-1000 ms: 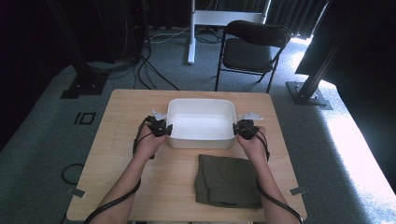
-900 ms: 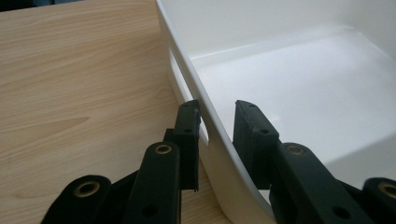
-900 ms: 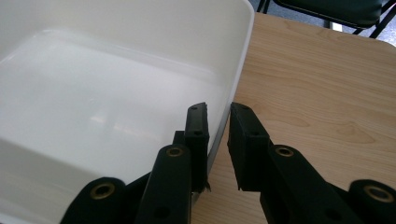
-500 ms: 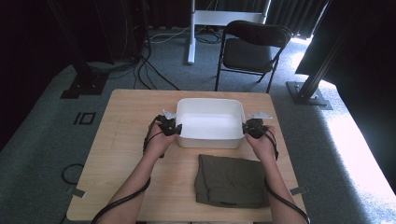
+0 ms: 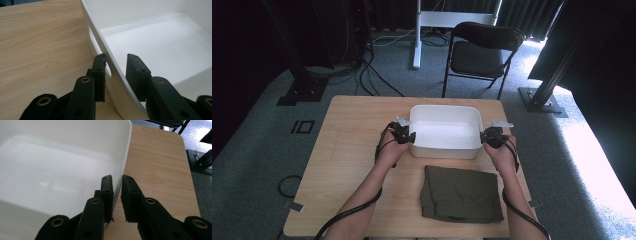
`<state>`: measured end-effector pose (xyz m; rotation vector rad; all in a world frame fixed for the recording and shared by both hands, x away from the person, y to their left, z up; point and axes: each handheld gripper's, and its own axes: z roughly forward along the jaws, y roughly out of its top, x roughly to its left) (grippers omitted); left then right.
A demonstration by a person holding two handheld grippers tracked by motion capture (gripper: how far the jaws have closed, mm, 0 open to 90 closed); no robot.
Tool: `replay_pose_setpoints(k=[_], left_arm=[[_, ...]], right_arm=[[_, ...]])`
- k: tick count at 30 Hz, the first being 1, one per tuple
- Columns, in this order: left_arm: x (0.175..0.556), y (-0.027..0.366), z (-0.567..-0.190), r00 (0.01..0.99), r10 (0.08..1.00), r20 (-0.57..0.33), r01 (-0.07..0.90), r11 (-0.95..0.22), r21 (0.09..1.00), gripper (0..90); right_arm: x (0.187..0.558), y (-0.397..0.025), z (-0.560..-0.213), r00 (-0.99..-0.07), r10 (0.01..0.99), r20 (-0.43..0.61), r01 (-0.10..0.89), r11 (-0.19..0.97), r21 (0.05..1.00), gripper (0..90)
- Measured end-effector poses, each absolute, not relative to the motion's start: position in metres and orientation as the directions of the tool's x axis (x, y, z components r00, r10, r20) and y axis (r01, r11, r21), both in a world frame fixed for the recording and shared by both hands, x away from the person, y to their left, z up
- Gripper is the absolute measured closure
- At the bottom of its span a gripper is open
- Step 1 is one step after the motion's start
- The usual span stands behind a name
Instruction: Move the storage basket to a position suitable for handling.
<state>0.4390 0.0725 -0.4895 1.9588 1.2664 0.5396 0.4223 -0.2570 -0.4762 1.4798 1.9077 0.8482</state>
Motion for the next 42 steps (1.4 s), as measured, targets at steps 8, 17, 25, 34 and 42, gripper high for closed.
replay_pose_setpoints(k=[8, 17, 25, 34, 42], left_arm=[[0.440, 0.059, -0.489, 0.441, 0.896, -0.046, 0.601, -0.257, 0.757, 70.4], [0.435, 0.044, -0.488, 0.458, 0.887, -0.058, 0.603, -0.262, 0.753, 68.3], [0.436, 0.038, -0.487, 0.471, 0.880, -0.055, 0.605, -0.277, 0.747, 67.1], [0.437, 0.040, -0.485, 0.481, 0.874, -0.071, 0.594, -0.265, 0.759, 63.6], [0.438, 0.040, -0.475, 0.524, 0.845, -0.113, 0.588, -0.262, 0.765, 42.9]], right_arm=[[0.420, -0.269, -0.476, -0.202, 0.978, -0.057, 0.615, 0.172, 0.769, 80.3], [0.419, -0.284, -0.476, -0.182, 0.981, -0.073, 0.620, 0.172, 0.765, 79.7], [0.418, -0.292, -0.476, -0.174, 0.982, -0.069, 0.627, 0.165, 0.761, 79.5], [0.419, -0.292, -0.481, -0.193, 0.978, -0.078, 0.607, 0.182, 0.773, 71.3], [0.422, -0.291, -0.475, -0.291, 0.956, -0.041, 0.541, 0.199, 0.817, 29.7]])
